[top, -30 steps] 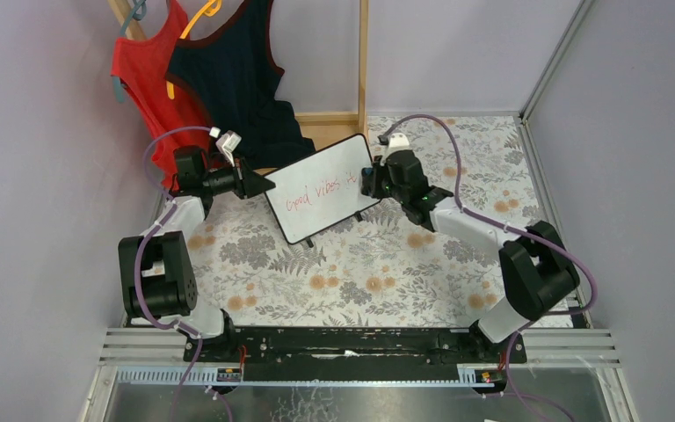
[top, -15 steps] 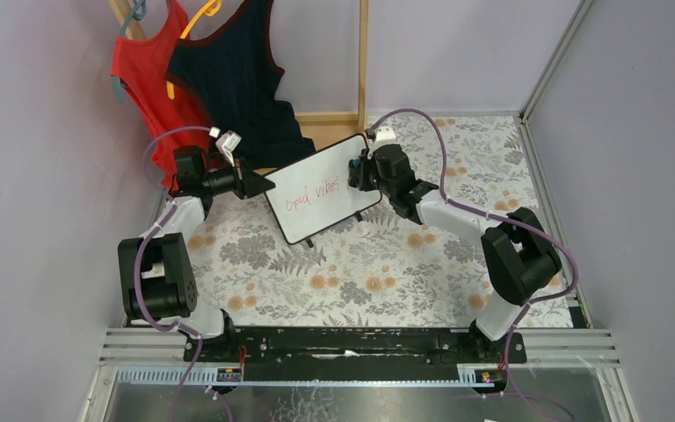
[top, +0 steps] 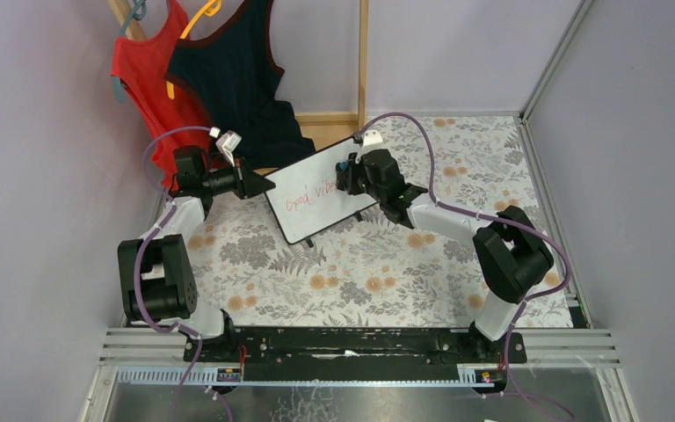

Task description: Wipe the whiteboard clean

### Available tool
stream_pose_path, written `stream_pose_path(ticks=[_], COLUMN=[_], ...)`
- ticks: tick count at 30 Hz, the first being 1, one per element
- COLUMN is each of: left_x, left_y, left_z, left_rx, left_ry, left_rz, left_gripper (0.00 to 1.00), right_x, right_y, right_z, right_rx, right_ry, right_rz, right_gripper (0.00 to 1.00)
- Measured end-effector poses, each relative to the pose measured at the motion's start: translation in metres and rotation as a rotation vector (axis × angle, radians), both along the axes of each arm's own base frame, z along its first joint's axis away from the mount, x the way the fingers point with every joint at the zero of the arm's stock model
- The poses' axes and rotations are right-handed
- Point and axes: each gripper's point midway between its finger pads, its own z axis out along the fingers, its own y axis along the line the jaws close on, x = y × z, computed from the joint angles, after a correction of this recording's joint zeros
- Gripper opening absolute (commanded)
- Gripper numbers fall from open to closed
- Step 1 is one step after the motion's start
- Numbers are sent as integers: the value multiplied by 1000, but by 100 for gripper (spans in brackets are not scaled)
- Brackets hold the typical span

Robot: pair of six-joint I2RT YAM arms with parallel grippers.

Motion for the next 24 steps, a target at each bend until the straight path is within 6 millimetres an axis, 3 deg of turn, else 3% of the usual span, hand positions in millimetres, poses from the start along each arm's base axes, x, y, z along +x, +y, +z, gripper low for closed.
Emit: stream_pose_path(ticks=[9,24], left_x=[-1,-3], left_y=[-1,-1], left_z=[4,3], left_rx=[2,3], left_ry=[-7,-4], left_rz=[0,-2], left_gripper=[12,12], right_x=[2,18], right_y=[-3,-26], right_z=[-1,-29], right_rx=[-25,-165], right_ry=[-18,-38], right_rz=[-17,-125], right_gripper=[0,0])
